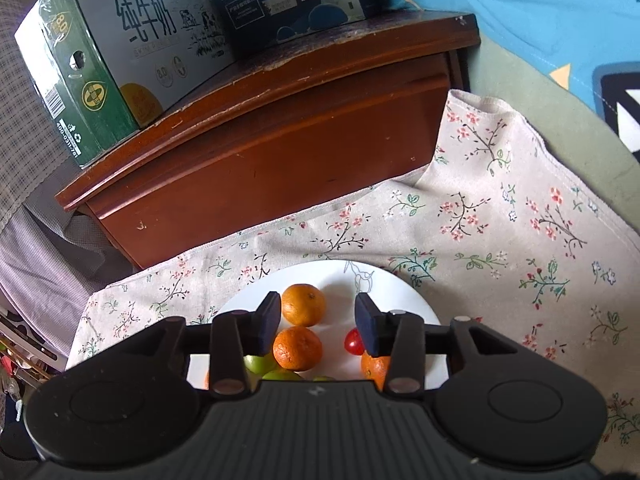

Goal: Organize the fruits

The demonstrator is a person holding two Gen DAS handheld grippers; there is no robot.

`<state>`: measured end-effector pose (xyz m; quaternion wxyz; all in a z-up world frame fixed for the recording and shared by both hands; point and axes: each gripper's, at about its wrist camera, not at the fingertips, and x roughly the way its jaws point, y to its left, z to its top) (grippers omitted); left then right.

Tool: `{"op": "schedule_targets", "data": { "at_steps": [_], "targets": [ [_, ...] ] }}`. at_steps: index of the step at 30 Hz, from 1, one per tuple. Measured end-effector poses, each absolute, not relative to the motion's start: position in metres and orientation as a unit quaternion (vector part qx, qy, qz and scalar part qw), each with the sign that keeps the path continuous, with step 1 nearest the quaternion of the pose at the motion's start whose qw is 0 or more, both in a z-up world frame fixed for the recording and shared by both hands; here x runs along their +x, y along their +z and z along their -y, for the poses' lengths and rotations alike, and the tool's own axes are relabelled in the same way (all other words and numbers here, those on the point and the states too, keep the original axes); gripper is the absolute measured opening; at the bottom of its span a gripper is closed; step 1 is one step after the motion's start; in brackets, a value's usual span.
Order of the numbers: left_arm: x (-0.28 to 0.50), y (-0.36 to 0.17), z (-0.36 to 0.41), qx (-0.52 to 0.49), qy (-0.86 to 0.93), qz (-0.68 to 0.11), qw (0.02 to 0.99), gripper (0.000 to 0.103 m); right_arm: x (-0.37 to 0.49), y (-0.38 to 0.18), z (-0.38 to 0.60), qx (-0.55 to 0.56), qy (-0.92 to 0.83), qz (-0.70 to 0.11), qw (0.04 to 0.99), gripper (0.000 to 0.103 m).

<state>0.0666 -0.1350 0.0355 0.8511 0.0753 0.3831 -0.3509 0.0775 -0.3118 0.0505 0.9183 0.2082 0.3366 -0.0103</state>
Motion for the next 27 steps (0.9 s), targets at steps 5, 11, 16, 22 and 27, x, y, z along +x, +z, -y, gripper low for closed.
{"op": "schedule_targets", "data": {
  "at_steps": [5, 11, 16, 22, 27],
  "targets": [
    [0.066, 0.04, 0.132, 0.08, -0.333, -0.388, 0.856, 0.08, 0.064, 0.059, 0.315, 0.205, -0.024, -0.34, 0.917, 0.048],
    [0.064, 0.041, 0.13, 0.096, -0.311, -0.399, 0.857, 0.081, 0.051, 0.064, 0.315, 0.193, -0.051, -0.356, 0.913, 0.049],
    [0.065, 0.044, 0.122, 0.096, -0.294, -0.411, 0.857, 0.083, 0.038, 0.067, 0.31, 0.186, -0.065, -0.37, 0.908, 0.05],
    [0.059, 0.057, 0.114, 0.107, -0.281, -0.402, 0.865, 0.09, 0.016, 0.079, 0.302, 0.182, -0.08, -0.372, 0.907, 0.057],
    [0.051, 0.066, 0.105, 0.116, -0.27, -0.399, 0.869, 0.091, -0.006, 0.087, 0.295, 0.178, -0.096, -0.375, 0.905, 0.063]
  ]
}}
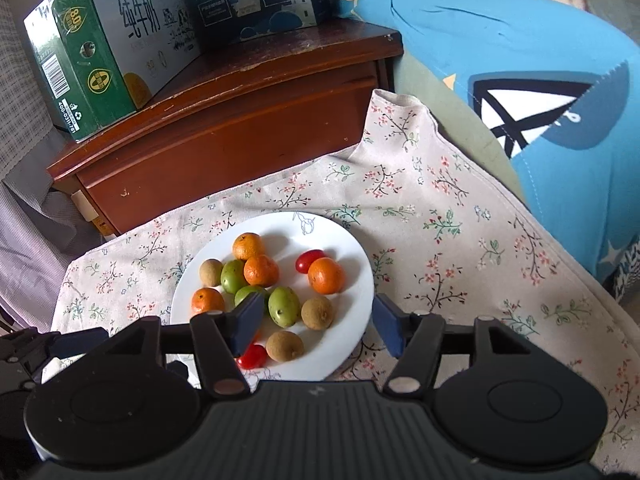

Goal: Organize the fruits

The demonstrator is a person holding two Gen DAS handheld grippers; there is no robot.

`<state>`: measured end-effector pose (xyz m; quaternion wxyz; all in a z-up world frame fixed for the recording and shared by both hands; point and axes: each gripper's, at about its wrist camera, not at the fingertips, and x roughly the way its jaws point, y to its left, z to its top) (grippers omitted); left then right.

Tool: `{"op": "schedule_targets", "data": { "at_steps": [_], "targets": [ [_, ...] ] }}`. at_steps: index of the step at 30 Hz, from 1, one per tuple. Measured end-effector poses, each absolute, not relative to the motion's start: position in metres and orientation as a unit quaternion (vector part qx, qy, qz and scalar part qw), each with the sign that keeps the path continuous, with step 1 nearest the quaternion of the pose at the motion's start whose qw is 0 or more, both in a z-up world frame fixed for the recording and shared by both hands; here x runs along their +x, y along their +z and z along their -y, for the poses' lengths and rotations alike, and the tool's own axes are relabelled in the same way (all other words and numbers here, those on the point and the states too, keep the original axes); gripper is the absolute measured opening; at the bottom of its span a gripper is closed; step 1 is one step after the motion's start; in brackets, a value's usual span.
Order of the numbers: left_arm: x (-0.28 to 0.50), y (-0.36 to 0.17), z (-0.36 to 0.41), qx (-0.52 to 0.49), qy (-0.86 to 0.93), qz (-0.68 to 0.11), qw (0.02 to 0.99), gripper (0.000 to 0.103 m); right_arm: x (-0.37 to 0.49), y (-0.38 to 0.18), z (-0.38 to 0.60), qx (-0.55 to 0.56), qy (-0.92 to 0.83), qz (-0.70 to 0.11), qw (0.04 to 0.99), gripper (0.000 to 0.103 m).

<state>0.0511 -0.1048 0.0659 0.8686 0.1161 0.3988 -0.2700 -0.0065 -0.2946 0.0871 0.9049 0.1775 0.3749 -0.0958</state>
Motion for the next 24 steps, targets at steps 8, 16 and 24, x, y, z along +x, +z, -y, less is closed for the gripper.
{"op": "schedule_targets", "data": {
  "at_steps": [8, 16, 24],
  "targets": [
    [0.041, 0.075, 0.09, 0.12, -0.242, -0.41, 0.871, 0.095, -0.038, 0.086, 0.279, 0.174, -0.104, -0.397, 0.895, 0.072],
    [0.042, 0.072, 0.08, 0.102, -0.205, -0.433, 0.872, 0.096, -0.045, 0.075, 0.267, 0.169, -0.12, -0.425, 0.881, 0.077],
    [0.049, 0.061, 0.087, 0.125, -0.175, -0.445, 0.869, 0.096, -0.036, 0.069, 0.264, 0.16, -0.136, -0.435, 0.875, 0.083]
  ]
}}
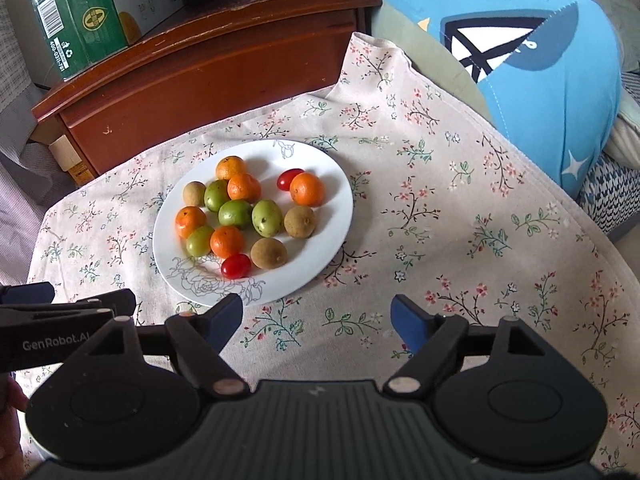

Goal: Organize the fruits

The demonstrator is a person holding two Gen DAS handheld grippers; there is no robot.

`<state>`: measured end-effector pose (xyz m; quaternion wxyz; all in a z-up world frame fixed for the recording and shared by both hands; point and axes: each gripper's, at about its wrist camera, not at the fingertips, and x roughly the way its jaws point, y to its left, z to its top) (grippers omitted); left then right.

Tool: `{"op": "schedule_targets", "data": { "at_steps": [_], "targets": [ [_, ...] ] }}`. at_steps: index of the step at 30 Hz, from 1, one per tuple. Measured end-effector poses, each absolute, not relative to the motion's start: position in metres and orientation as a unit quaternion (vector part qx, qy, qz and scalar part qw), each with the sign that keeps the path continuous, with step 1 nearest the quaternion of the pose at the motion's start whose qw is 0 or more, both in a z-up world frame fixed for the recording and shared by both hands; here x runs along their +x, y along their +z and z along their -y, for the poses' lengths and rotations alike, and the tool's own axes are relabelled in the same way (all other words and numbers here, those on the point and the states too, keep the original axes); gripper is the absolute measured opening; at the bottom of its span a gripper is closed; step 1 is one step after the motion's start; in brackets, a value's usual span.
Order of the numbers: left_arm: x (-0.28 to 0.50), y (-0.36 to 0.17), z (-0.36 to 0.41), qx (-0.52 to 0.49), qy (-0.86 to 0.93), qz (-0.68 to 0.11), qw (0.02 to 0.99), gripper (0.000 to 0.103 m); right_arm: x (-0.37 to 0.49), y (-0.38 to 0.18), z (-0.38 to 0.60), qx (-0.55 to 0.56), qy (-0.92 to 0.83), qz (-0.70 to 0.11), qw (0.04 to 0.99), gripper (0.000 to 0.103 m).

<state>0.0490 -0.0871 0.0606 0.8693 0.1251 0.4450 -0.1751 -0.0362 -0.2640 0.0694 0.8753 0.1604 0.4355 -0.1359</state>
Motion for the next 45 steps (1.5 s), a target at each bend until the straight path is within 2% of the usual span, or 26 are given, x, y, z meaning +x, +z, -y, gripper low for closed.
{"op": "schedule_targets", "data": {
  "at_steps": [45],
  "targets": [
    [0.056, 0.048, 0.094, 0.145, -0.153, -0.455, 0.865, 0.096, -0.02, 0.056, 0.253, 0.141, -0.13, -0.459, 0.868, 0.084]
  ]
}}
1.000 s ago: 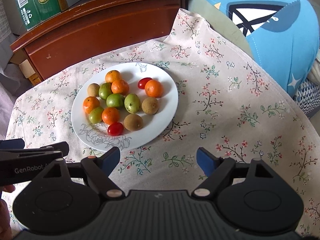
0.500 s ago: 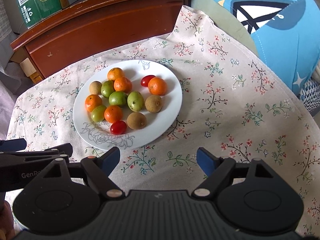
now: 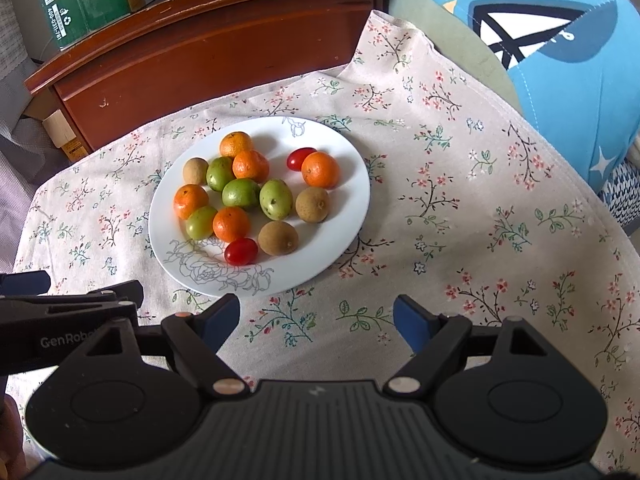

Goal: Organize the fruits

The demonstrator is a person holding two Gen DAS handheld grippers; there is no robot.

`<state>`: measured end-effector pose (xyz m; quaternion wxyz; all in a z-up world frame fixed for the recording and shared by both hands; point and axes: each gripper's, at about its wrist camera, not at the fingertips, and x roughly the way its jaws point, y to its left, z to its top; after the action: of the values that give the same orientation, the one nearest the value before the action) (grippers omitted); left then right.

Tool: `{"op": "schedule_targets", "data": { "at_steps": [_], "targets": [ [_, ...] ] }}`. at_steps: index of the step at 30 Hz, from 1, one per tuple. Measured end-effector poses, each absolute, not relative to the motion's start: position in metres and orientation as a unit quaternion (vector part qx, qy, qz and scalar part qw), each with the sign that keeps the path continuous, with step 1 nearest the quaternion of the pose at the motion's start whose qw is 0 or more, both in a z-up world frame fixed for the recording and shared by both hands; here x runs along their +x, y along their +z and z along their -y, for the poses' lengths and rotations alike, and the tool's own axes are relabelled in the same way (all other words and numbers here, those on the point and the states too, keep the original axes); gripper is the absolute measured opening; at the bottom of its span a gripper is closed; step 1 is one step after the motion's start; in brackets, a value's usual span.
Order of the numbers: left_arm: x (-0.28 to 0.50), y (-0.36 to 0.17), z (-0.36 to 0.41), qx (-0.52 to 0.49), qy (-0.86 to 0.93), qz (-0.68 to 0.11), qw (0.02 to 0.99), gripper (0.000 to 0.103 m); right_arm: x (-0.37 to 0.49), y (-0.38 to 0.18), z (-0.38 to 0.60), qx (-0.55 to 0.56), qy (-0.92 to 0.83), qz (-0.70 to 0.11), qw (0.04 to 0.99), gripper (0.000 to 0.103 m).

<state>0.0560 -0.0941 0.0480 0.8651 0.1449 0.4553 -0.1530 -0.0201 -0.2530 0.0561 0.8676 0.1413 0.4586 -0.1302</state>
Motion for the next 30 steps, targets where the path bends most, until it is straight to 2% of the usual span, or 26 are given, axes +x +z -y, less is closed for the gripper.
{"op": "schedule_targets", "data": {
  "at_steps": [10, 17, 30],
  "targets": [
    [0.05, 0.052, 0.092, 0.161, -0.145, -0.447, 0.867, 0.096, -0.023, 0.056, 0.252, 0.14, -0.127, -0.456, 0.87, 0.084],
    [0.041, 0.054, 0.088, 0.171, -0.15, -0.438, 0.87, 0.096, -0.029, 0.052, 0.251, 0.13, -0.125, -0.448, 0.876, 0.089],
    [0.018, 0.052, 0.065, 0.16, -0.155, -0.443, 0.869, 0.096, -0.061, 0.022, 0.248, 0.123, -0.128, -0.429, 0.886, 0.09]
  ]
}}
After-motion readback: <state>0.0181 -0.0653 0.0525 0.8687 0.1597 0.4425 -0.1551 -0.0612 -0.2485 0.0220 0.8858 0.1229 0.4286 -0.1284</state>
